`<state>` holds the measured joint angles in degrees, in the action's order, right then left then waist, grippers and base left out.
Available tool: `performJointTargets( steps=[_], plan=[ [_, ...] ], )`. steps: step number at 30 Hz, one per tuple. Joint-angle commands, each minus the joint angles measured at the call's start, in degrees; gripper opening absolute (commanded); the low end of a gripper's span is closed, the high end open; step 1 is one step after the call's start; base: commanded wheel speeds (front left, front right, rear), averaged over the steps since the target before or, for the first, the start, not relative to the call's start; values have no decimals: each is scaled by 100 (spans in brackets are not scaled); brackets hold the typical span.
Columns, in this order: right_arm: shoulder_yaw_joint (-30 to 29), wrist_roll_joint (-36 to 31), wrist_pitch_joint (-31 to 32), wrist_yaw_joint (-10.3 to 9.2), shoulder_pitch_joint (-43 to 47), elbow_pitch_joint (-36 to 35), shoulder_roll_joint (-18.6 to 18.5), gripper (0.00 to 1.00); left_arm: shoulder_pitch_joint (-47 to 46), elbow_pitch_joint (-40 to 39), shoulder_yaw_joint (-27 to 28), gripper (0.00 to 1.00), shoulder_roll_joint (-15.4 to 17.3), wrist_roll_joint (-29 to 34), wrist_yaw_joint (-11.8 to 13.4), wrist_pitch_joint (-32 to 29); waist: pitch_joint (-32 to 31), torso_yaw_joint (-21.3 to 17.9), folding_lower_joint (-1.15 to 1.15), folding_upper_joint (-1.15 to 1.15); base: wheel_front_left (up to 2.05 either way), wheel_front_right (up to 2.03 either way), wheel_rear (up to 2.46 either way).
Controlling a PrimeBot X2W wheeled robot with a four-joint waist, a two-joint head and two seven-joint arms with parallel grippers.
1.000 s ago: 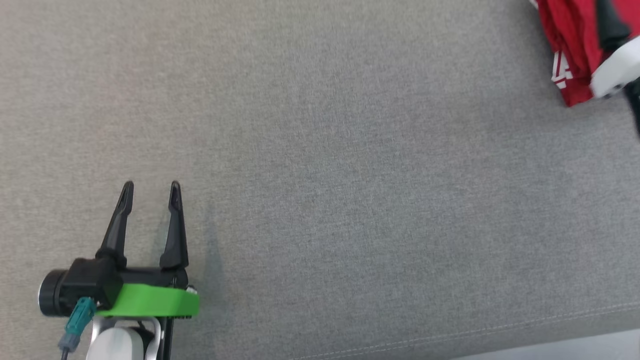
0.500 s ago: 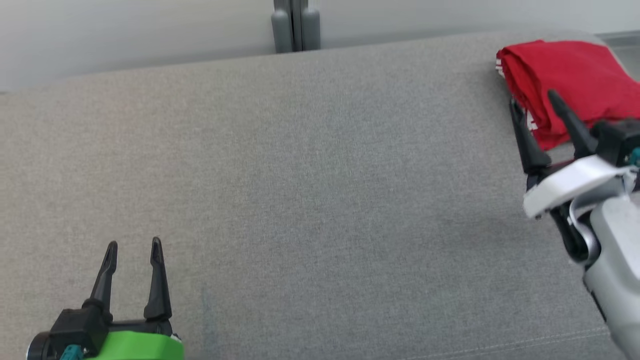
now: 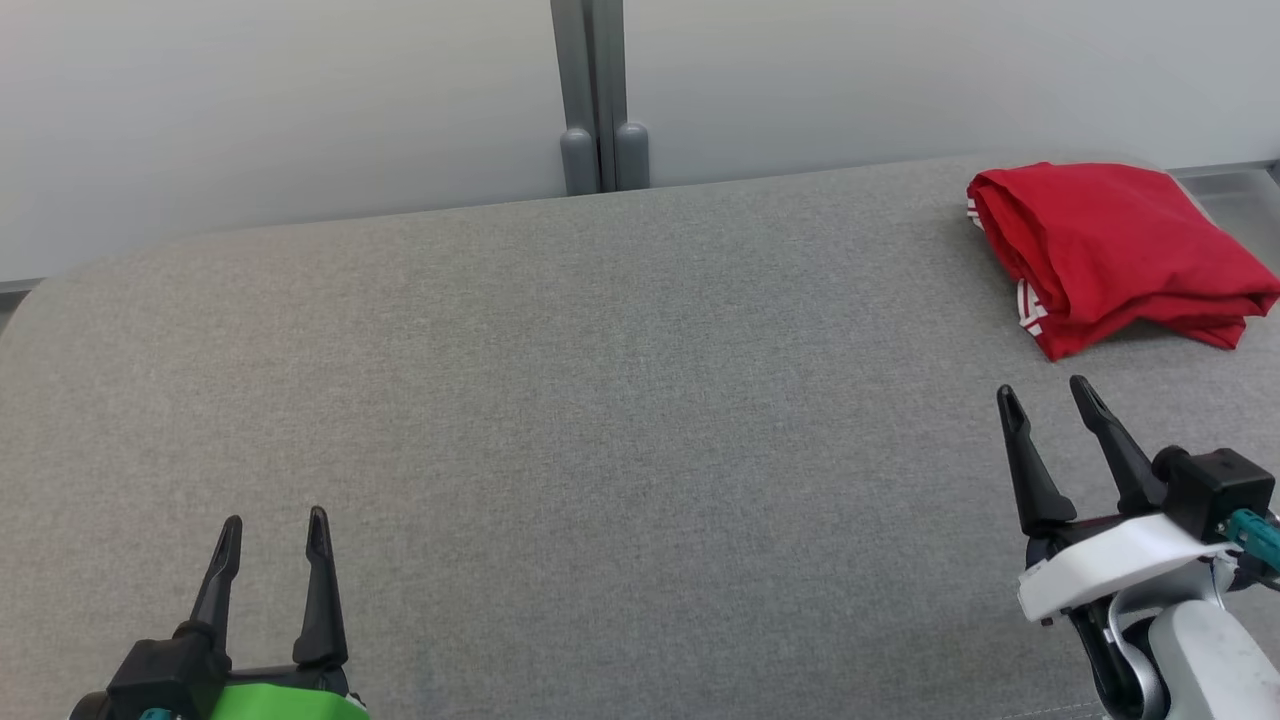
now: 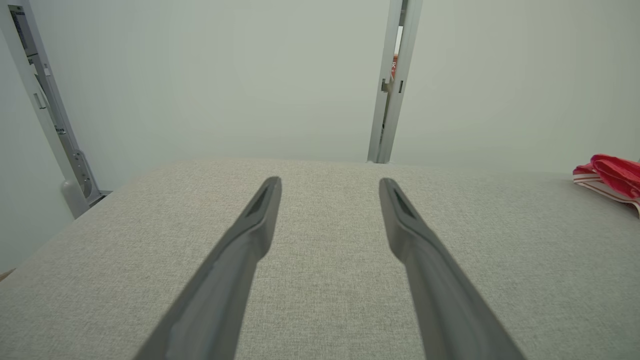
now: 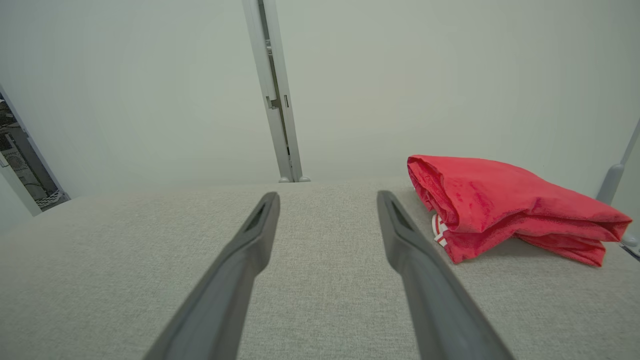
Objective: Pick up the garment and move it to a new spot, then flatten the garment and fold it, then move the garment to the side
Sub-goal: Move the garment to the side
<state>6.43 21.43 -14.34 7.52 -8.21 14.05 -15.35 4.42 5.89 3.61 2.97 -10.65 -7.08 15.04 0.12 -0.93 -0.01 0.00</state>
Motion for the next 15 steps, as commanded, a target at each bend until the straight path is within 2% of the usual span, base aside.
performJointTargets(
  steps=[1, 11, 15],
  plan=[
    [-67, -52, 41, -8, 176, -138, 79, 100, 24, 30, -8, 100, 30, -27, -24, 16, -62, 60, 1, 0, 0, 0, 0],
    [-574, -358, 183, -8, 1083, -815, 606, 100, -1, 135, -39, 100, 109, -49, -42, 16, -211, 273, 1, 0, 0, 0, 0],
    [-640, -444, 245, -8, 1257, -936, 695, 100, 55, 152, -54, 100, 122, -89, -36, 16, -237, 279, 1, 0, 0, 0, 0]
  ],
)
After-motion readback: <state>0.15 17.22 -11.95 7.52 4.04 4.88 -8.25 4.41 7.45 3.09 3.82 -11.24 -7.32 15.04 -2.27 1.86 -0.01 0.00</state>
